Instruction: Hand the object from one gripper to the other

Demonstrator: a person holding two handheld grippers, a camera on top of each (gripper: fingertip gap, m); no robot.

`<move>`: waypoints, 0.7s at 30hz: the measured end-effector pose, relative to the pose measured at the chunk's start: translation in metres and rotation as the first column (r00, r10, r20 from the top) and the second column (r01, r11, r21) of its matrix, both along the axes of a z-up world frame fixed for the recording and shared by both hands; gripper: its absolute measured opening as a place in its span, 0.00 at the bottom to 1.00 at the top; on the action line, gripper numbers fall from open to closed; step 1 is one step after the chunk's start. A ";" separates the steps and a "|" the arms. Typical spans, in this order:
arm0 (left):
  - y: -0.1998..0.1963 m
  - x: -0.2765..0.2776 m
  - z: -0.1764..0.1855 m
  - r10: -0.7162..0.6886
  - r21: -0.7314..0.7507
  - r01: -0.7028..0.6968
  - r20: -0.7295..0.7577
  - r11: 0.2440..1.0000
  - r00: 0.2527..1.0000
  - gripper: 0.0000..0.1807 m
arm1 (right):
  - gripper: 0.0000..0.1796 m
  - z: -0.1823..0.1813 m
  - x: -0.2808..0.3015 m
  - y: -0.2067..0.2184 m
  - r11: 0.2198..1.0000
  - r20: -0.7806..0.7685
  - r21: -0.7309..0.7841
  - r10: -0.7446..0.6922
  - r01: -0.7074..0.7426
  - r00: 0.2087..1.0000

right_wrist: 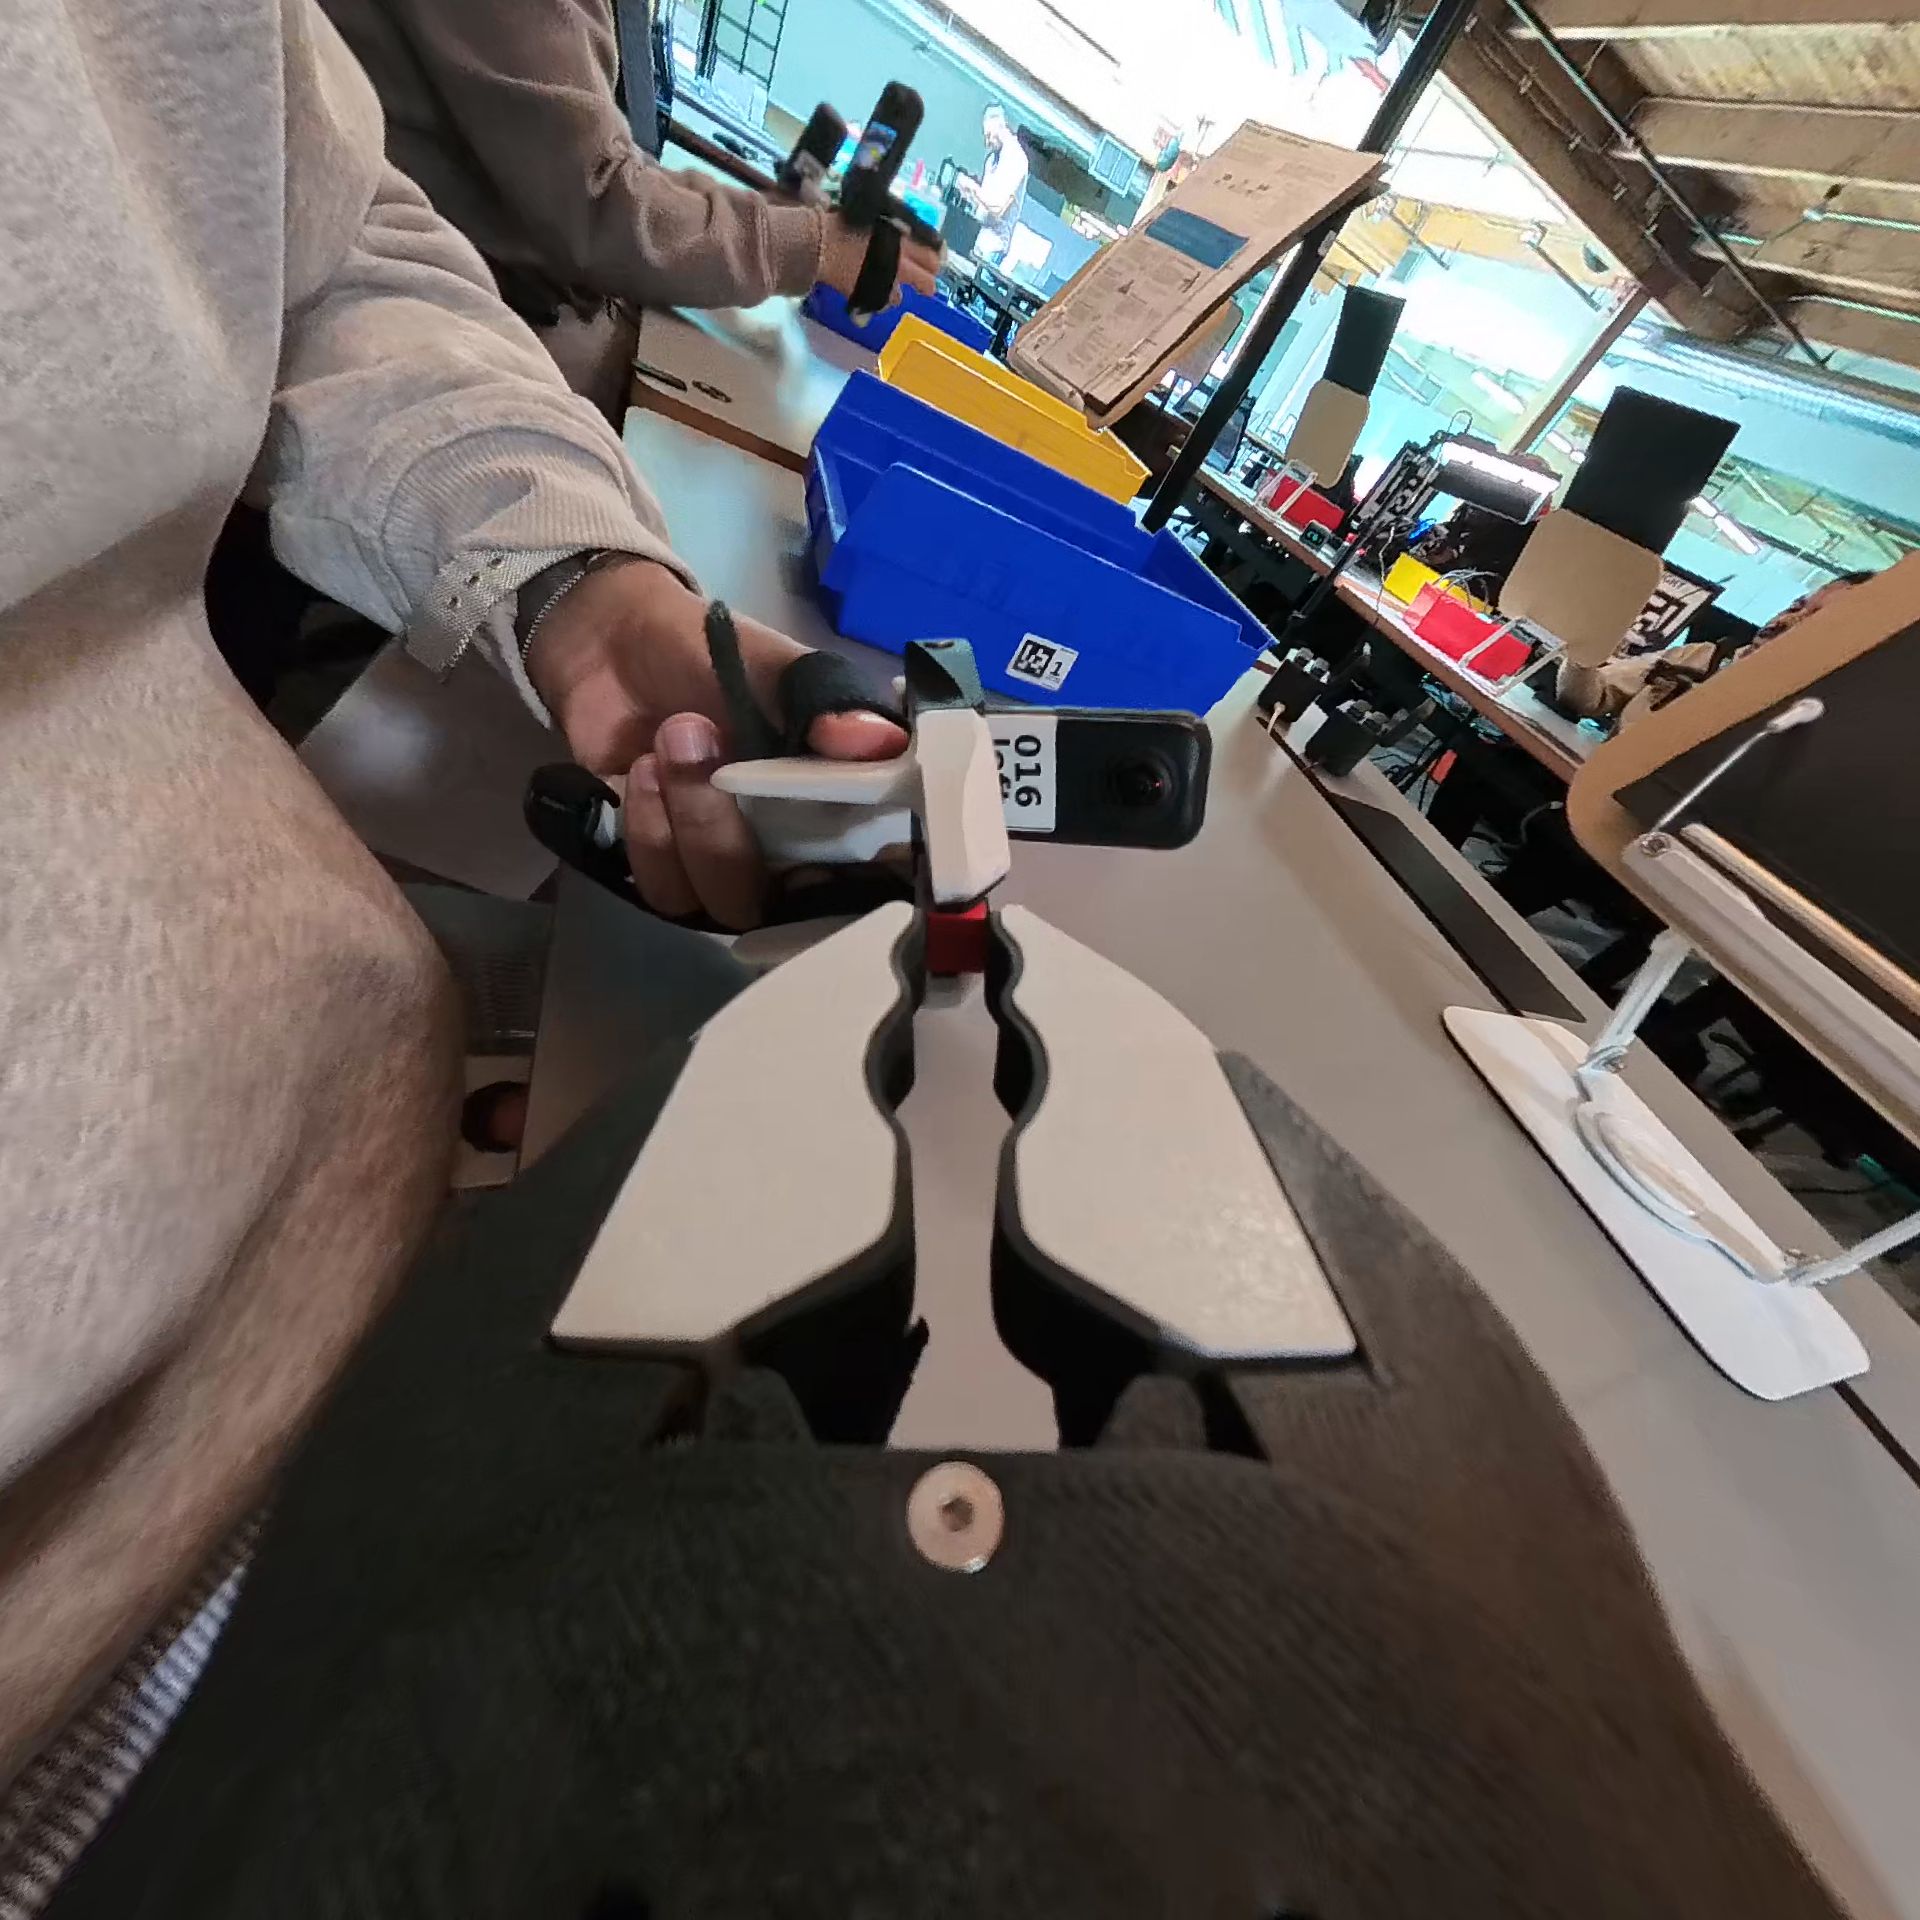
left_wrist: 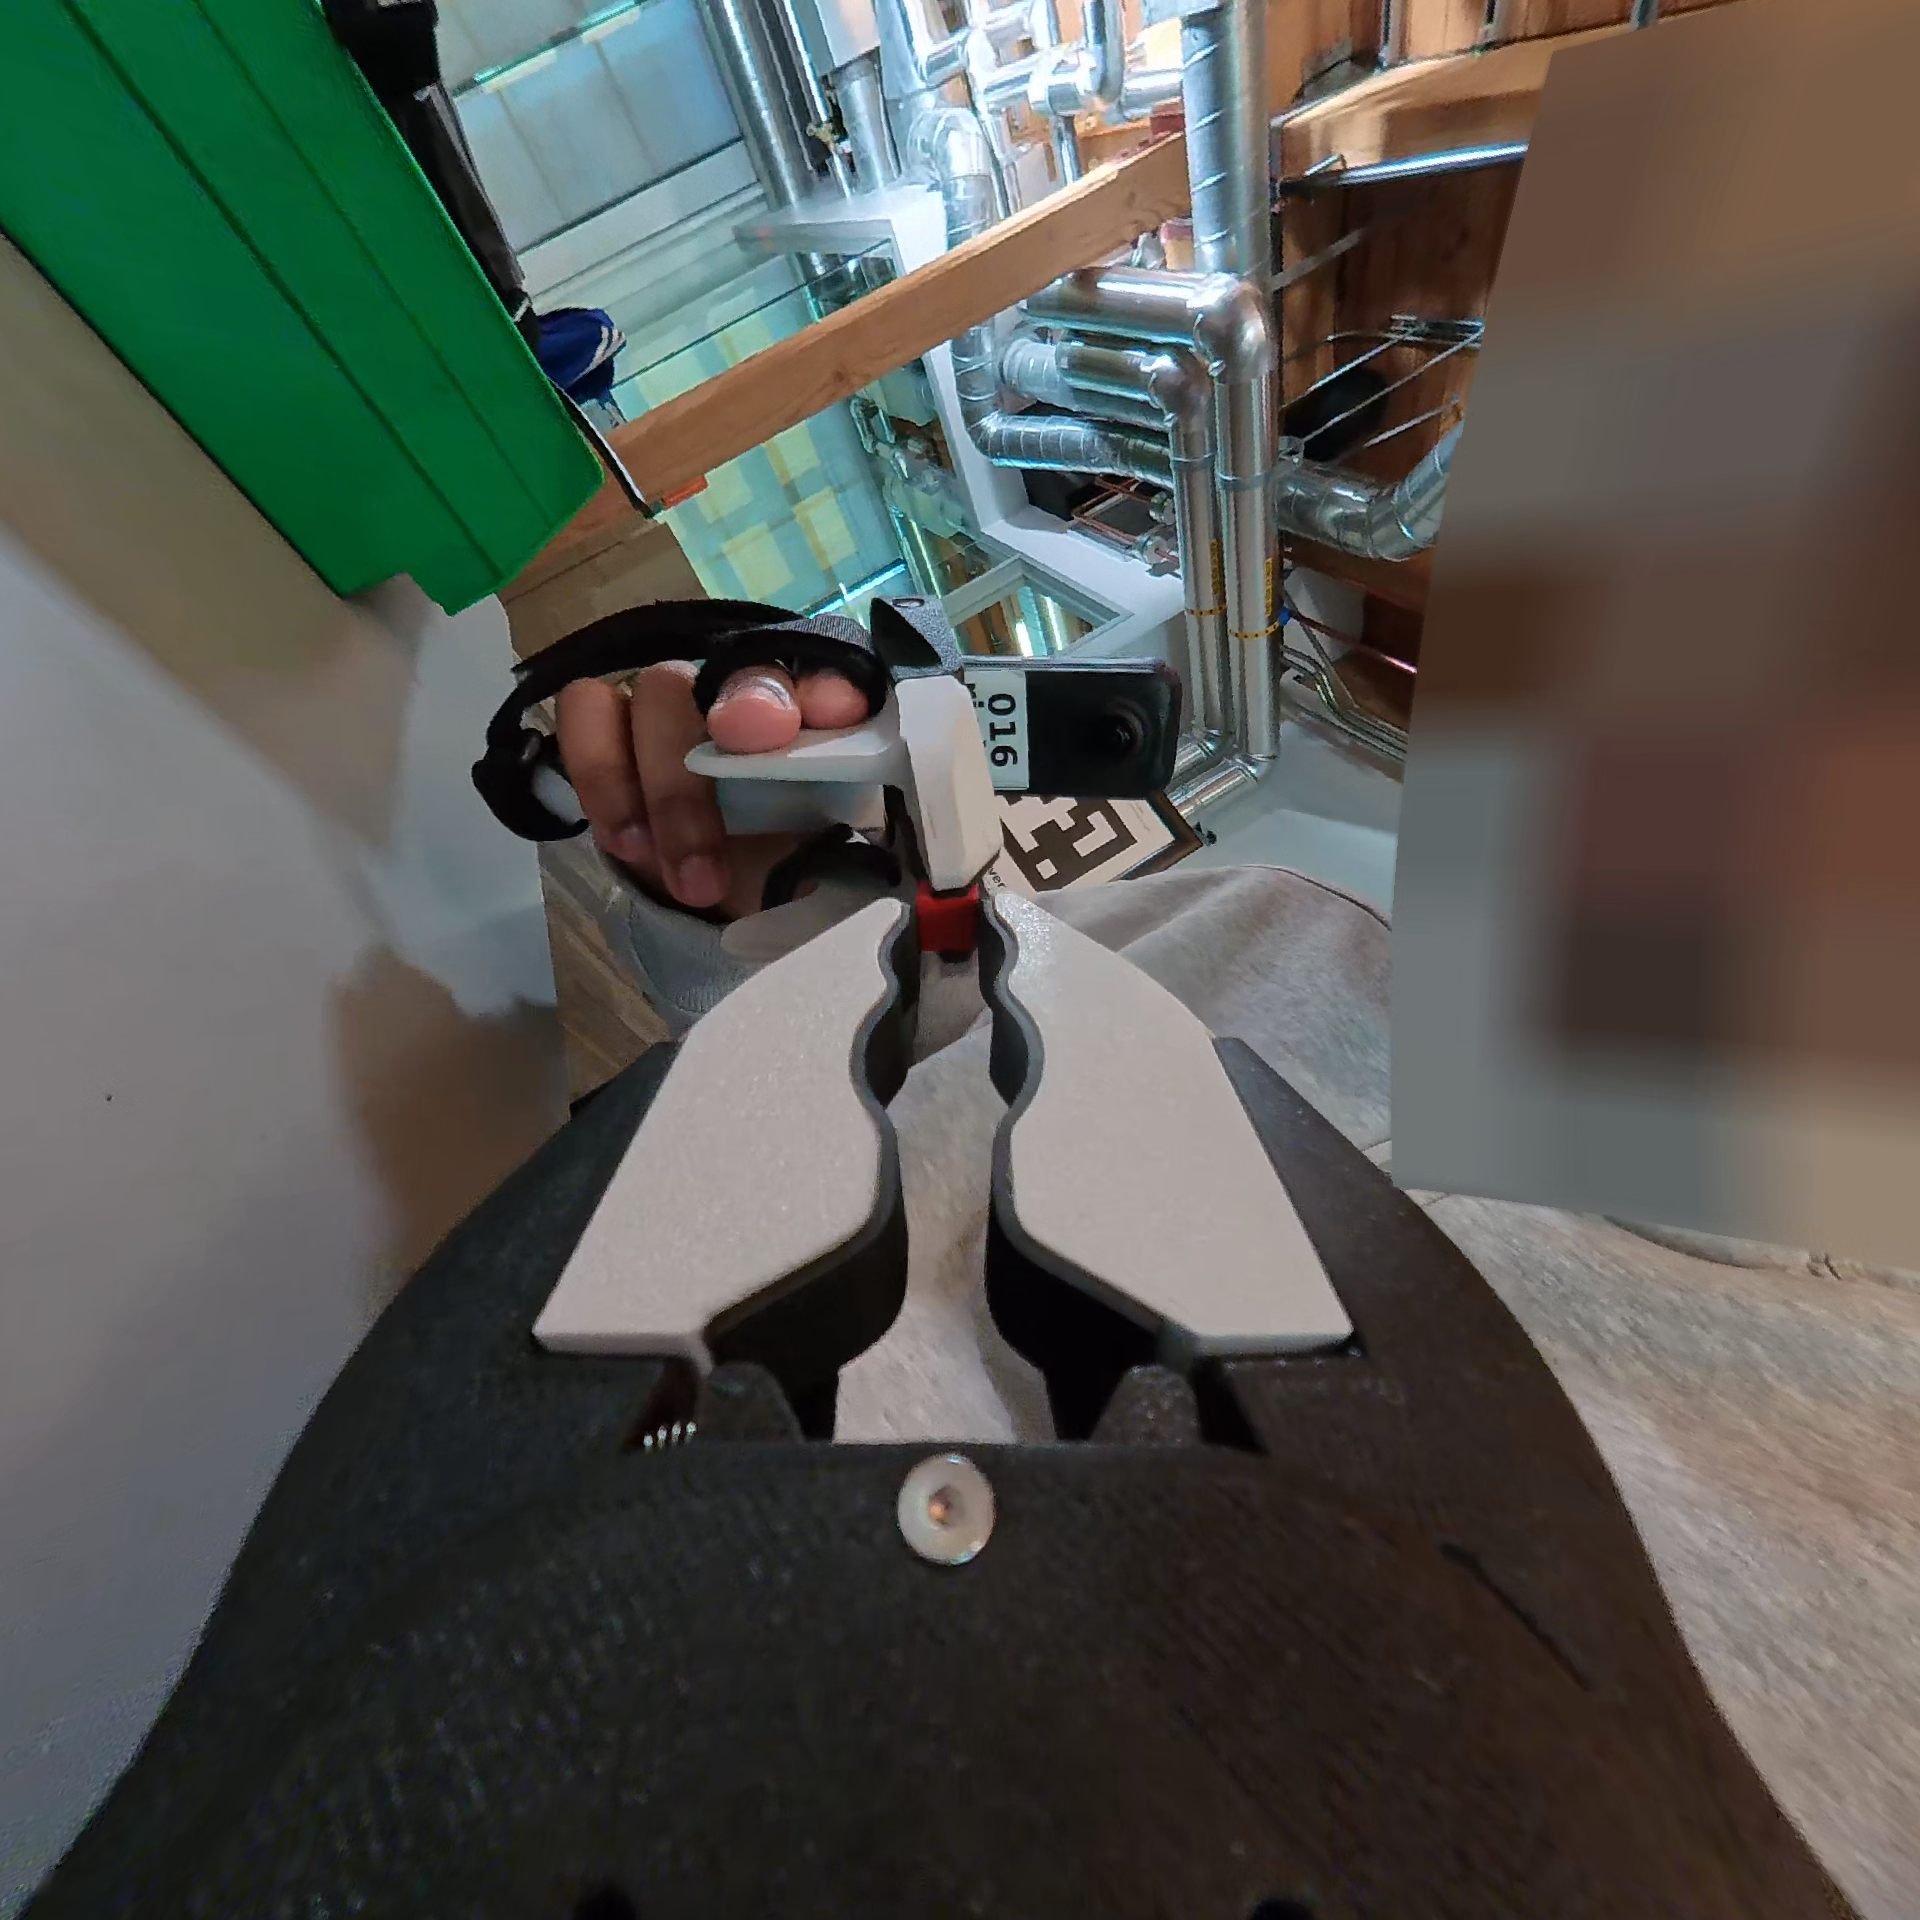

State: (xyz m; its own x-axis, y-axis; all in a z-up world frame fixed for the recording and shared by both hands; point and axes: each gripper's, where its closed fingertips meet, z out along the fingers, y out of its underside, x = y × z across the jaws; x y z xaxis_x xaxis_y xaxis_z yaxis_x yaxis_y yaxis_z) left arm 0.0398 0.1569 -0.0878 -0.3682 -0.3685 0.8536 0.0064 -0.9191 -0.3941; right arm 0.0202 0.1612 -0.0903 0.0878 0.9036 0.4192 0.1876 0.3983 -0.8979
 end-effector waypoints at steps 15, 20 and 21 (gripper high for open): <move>0.002 0.000 0.000 0.006 -0.032 -0.005 0.022 0.999 1.000 0.07 | 0.06 0.001 0.000 0.002 0.999 0.032 0.039 -0.026 0.025 0.999; 0.002 -0.001 0.001 0.007 -0.022 -0.006 0.020 1.000 1.000 0.06 | 0.06 0.000 0.000 0.002 0.999 0.039 0.044 -0.030 0.028 0.999; 0.002 0.000 0.001 0.009 -0.011 -0.008 0.012 1.000 1.000 0.06 | 0.06 0.000 0.001 0.002 0.999 0.037 0.043 -0.029 0.027 0.999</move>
State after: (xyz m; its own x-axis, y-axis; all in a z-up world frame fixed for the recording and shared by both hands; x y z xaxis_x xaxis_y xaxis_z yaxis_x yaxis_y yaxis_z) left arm 0.0395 0.1584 -0.0868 -0.3750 -0.3624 0.8532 0.0188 -0.9232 -0.3839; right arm 0.0207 0.1629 -0.0900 0.0961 0.8822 0.4609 0.2329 0.4302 -0.8721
